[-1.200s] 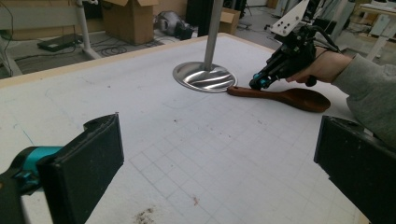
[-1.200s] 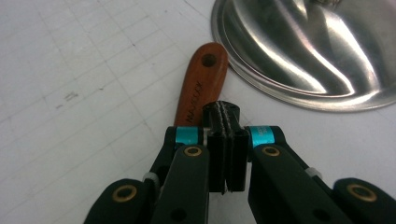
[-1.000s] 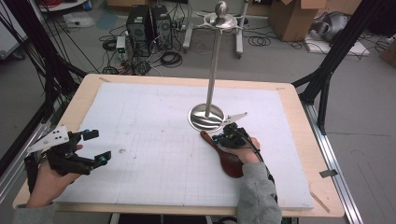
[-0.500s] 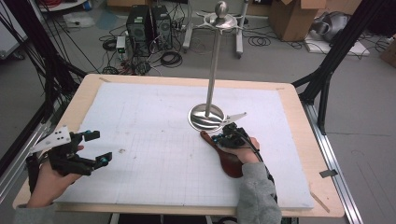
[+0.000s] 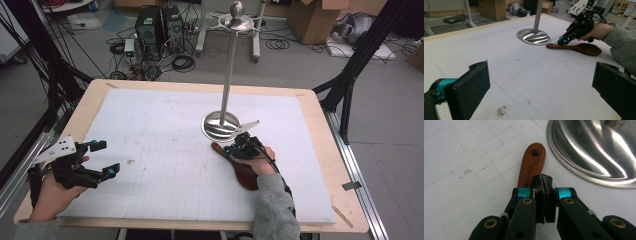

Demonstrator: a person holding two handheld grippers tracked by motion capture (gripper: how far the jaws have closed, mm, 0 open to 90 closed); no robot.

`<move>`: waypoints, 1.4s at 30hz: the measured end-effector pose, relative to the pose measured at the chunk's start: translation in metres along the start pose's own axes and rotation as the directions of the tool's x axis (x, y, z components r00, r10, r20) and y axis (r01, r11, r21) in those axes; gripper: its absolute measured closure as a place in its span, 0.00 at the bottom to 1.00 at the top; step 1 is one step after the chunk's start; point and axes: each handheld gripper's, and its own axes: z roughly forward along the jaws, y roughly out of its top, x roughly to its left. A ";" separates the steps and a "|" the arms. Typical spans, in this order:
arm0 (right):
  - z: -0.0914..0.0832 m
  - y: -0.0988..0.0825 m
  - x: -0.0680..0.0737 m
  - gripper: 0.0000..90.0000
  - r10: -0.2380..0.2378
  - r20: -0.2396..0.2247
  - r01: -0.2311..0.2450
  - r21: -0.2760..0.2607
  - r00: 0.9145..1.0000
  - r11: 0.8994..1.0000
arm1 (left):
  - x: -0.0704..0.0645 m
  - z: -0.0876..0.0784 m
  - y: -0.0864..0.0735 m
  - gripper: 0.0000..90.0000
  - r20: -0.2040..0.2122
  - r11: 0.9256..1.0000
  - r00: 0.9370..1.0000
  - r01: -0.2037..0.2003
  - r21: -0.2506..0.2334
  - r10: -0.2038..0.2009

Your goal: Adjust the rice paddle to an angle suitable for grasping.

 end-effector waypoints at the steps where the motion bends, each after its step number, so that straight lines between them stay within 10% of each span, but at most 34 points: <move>1: 0.000 0.001 0.001 1.00 -0.003 -0.005 0.003 0.002 1.000 1.000 | 0.000 0.000 0.000 0.02 -0.002 1.000 1.000 -0.002 0.001 0.002; 32: 0.007 0.009 0.015 1.00 -0.088 -0.095 0.092 0.033 0.992 0.995 | 0.000 0.001 -0.002 0.02 -0.007 1.000 1.000 -0.003 0.018 0.003; 42: 0.003 0.010 0.014 0.92 -0.087 -0.060 0.088 0.018 0.994 0.996 | 0.000 0.002 -0.002 0.02 -0.010 1.000 1.000 -0.003 0.021 0.003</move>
